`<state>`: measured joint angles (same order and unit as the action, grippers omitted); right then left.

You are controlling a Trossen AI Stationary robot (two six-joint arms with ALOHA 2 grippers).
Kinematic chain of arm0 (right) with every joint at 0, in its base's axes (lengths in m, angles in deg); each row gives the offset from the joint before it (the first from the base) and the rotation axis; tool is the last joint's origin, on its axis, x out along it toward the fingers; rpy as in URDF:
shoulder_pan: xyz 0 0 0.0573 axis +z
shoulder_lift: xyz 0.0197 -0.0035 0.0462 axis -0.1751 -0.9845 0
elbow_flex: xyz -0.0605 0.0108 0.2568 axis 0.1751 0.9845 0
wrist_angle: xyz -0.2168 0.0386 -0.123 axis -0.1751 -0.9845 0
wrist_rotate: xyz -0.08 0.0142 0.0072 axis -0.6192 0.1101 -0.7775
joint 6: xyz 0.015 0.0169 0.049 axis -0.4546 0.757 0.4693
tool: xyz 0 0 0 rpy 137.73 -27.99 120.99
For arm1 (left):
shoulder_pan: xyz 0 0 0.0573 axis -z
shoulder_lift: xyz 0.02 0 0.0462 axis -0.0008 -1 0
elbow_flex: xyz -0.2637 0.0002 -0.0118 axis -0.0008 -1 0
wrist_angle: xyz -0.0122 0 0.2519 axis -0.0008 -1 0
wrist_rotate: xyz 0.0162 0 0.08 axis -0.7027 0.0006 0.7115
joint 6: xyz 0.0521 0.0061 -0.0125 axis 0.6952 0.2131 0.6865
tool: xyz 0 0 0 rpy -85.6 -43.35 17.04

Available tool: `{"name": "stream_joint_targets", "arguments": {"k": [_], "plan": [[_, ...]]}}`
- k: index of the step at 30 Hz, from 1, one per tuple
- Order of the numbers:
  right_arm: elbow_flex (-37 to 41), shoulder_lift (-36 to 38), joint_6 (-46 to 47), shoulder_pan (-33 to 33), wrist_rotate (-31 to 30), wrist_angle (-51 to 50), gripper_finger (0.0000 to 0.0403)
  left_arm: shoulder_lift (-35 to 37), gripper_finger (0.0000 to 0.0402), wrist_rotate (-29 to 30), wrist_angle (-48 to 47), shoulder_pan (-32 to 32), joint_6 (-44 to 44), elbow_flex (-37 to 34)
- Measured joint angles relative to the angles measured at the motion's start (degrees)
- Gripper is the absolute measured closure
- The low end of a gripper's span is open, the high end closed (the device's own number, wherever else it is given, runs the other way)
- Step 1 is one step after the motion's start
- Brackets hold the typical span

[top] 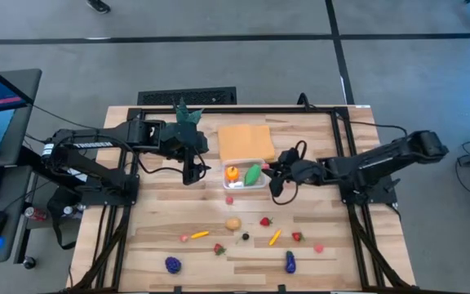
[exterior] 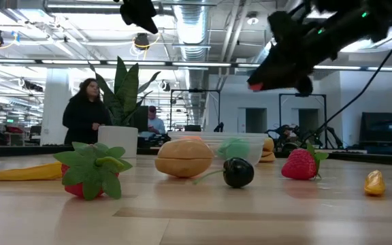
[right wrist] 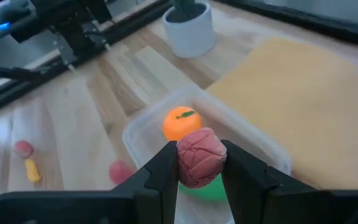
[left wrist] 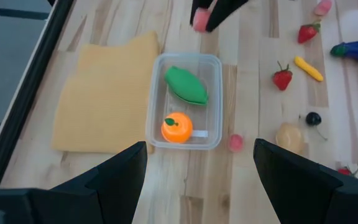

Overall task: Pick and placing Produce into tupperware
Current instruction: Put the pink apricot into the transparent bin, then put the top pink apricot into the transparent bin

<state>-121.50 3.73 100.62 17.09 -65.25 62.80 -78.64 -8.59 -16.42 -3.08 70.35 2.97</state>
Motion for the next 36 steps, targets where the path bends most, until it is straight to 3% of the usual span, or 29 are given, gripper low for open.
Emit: {"name": "stream_joint_targets", "arguments": {"k": [13, 20, 26, 36], "plan": [[-1.19, -16.17, -0.11, -6.72, 10.82, 17.09, 0.03, 0.0, 0.0116, 0.07, 0.3, 0.0, -0.72, -0.02], [-8.05, -23.5, -0.12, -9.22, 15.95, 16.39, 0.03, 0.0, 0.0116, 0.16, 0.52, 0.0, -0.7, -0.02], [-12.85, -25.96, -1.34, -10.9, 19.4, 9.48, 0.0297, 0.0, 0.0116, 0.17, 0.47, 0.0, -0.65, -0.02], [-13.4, -24.78, -2.06, -11.45, 19.37, 6.6, 0.0211, 0.0, 0.0116, 0.61, 0.47, 0.0, 0.52, -0.02]]}}
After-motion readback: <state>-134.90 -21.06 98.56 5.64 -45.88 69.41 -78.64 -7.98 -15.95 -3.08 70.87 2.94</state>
